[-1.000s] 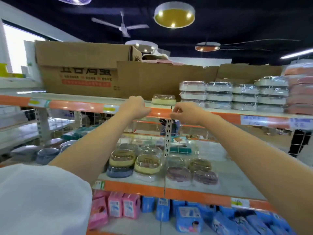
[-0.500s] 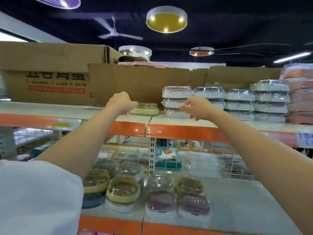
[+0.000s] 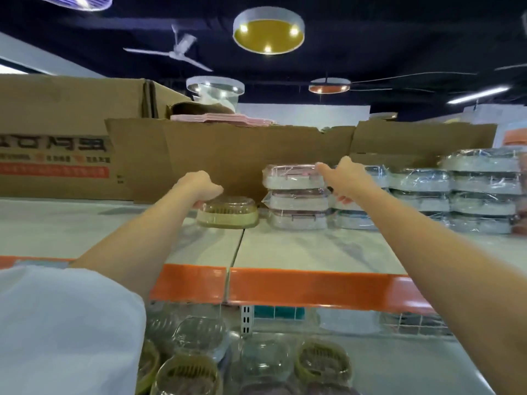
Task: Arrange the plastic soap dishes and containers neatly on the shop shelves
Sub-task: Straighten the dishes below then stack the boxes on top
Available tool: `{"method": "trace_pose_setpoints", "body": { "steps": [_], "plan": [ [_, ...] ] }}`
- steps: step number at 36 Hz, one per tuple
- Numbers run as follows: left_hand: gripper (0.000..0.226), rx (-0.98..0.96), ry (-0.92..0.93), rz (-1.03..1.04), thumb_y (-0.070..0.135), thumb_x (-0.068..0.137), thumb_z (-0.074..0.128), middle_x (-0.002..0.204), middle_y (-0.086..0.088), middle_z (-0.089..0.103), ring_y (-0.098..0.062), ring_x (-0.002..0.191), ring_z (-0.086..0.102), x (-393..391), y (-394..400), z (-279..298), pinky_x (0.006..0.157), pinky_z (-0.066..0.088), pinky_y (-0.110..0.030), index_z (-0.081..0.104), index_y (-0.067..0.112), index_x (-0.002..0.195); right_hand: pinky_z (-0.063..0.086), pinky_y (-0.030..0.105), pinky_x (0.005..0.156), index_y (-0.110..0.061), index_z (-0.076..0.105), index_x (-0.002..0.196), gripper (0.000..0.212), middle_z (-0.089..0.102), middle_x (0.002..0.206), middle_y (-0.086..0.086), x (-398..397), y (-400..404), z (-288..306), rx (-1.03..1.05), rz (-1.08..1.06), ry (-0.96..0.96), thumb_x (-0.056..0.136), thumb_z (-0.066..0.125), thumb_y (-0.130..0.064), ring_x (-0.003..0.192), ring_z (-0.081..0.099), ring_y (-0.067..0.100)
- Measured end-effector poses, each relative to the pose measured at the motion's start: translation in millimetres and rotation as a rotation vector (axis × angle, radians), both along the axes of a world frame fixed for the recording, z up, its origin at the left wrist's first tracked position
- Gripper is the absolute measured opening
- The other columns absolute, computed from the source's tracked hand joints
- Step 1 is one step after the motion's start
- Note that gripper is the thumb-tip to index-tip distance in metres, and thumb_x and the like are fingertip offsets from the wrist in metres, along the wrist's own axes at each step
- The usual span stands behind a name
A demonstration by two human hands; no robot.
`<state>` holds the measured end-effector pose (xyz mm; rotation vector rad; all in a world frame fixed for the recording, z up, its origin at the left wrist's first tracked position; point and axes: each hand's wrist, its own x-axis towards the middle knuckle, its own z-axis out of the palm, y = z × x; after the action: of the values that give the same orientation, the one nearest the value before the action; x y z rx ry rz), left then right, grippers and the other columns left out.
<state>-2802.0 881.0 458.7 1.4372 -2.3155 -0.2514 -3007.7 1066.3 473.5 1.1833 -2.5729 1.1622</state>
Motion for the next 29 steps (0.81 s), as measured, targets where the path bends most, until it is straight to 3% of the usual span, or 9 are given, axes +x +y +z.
{"method": "trace_pose_setpoints", "body": {
  "steps": [4, 8, 12, 16, 18, 24, 29],
  "plan": [
    [0.058, 0.057, -0.061, 0.030, 0.055, 0.094, 0.044, 0.106, -0.012, 0.062, -0.028, 0.086, 0.061, -9, -17, -5, 0.077, 0.051, -0.033, 0.056, 0.004, 0.118, 0.052, 0.048, 0.091, -0.007, 0.045, 0.130, 0.082, 0.063, 0.110, 0.013, -2, -17, 5, 0.128, -0.055, 0.036, 0.087, 0.028, -0.075, 0.097, 0.064, 0.033],
    [0.077, 0.204, -0.034, 0.070, 0.072, 0.086, 0.039, 0.128, -0.013, 0.057, -0.034, 0.112, 0.058, -15, -25, -21, 0.098, 0.048, -0.041, 0.053, 0.010, 0.130, 0.051, 0.041, 0.089, -0.017, 0.055, 0.099, 0.072, 0.059, 0.079, 0.008, 1, -31, 6, 0.187, -0.073, 0.065, 0.087, 0.018, -0.078, 0.079, 0.065, 0.028],
    [0.085, 0.256, 0.024, 0.075, 0.079, 0.080, 0.038, 0.133, -0.013, 0.056, -0.035, 0.118, 0.055, -18, -33, -28, 0.101, 0.046, -0.045, 0.053, 0.013, 0.132, 0.050, 0.041, 0.090, -0.020, 0.057, 0.098, 0.070, 0.057, 0.071, 0.007, 0, -42, 5, 0.194, -0.066, 0.045, 0.087, 0.020, -0.079, 0.073, 0.061, 0.025],
    [0.092, 0.297, 0.032, 0.064, 0.085, 0.073, 0.041, 0.135, -0.012, 0.053, -0.034, 0.120, 0.053, -16, -30, -25, 0.103, 0.044, -0.044, 0.051, 0.016, 0.133, 0.045, 0.029, 0.062, -0.017, 0.054, 0.093, 0.057, 0.050, 0.066, 0.004, 1, -43, 6, 0.129, -0.028, -0.042, 0.091, 0.031, -0.070, 0.057, 0.050, 0.019],
    [0.099, 0.331, 0.056, 0.046, 0.089, 0.062, 0.047, 0.133, -0.009, 0.055, -0.032, 0.119, 0.055, -16, -31, -26, 0.103, 0.044, -0.044, 0.054, 0.018, 0.130, 0.040, 0.028, 0.056, -0.016, 0.053, 0.091, 0.054, 0.047, 0.065, 0.004, 0, -41, 6, 0.108, -0.021, -0.082, 0.092, 0.035, -0.066, 0.053, 0.046, 0.018],
    [0.086, 0.377, 0.116, -0.010, 0.075, 0.076, 0.054, 0.133, -0.013, 0.051, -0.034, 0.108, 0.057, -19, -24, -25, 0.096, 0.048, -0.041, 0.049, 0.012, 0.135, 0.049, 0.025, 0.058, -0.013, 0.049, 0.109, 0.049, 0.056, 0.086, 0.009, 4, -34, 6, 0.039, 0.005, -0.248, 0.093, 0.044, -0.058, 0.064, 0.058, 0.019],
    [0.081, 0.346, 0.050, -0.027, 0.067, 0.087, 0.047, 0.142, -0.019, 0.045, -0.038, 0.122, 0.050, -21, -8, -19, 0.098, 0.043, -0.042, 0.043, 0.005, 0.140, 0.047, 0.026, 0.053, -0.014, 0.050, 0.122, 0.055, 0.057, 0.107, 0.010, 7, -24, 0, -0.030, 0.076, -0.382, 0.090, 0.053, -0.058, 0.074, 0.063, 0.021]
  ]
}}
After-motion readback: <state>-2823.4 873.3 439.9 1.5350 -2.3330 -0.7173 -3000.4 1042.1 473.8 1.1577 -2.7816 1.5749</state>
